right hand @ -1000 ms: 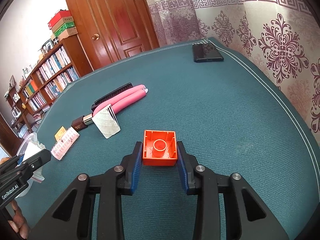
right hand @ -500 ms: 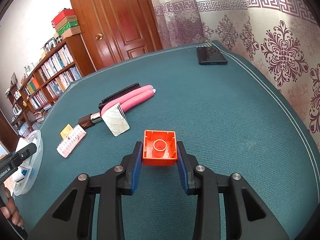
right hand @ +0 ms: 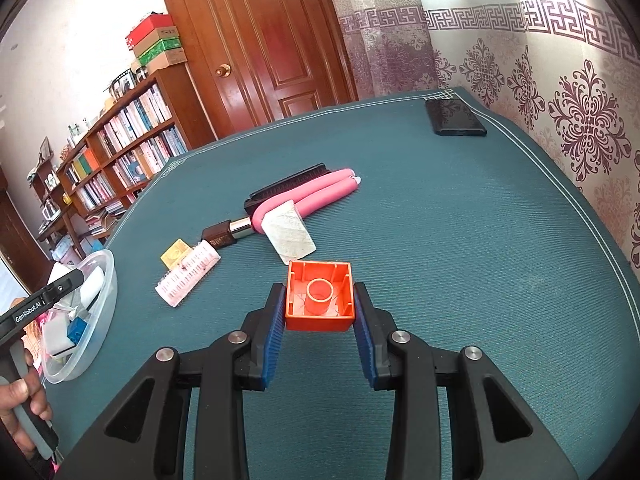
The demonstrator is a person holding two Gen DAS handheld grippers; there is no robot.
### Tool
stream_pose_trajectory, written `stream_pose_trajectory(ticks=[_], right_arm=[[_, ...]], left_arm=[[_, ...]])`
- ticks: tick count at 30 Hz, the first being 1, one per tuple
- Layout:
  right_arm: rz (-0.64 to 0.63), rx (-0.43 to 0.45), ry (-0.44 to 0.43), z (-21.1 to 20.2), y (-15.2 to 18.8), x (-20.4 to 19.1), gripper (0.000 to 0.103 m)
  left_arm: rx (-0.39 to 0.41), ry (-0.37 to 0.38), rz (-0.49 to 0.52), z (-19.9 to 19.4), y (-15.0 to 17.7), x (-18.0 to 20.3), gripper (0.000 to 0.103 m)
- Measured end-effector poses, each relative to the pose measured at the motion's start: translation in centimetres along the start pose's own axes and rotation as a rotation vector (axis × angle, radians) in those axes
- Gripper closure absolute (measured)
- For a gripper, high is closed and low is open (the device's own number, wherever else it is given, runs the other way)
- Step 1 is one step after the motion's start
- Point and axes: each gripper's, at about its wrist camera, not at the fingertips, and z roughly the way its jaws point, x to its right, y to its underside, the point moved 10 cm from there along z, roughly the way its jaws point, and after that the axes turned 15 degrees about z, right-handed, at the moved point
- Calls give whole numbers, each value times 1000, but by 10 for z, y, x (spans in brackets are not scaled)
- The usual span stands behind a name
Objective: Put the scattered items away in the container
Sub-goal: 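Carry the bagged roll with the left tool while the right tool carries the orange block over the bowl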
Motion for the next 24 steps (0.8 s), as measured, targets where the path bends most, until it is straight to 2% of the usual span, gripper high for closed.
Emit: stream_pose_trajectory(ticks=[9, 24], right_arm=[[-15, -20, -53, 6, 8, -41, 67], [-119, -83, -187, 24, 39, -152, 67]], left_arm=[[-2, -35, -35, 1, 7, -36, 62], [3, -56, -78, 1, 16, -81, 62]])
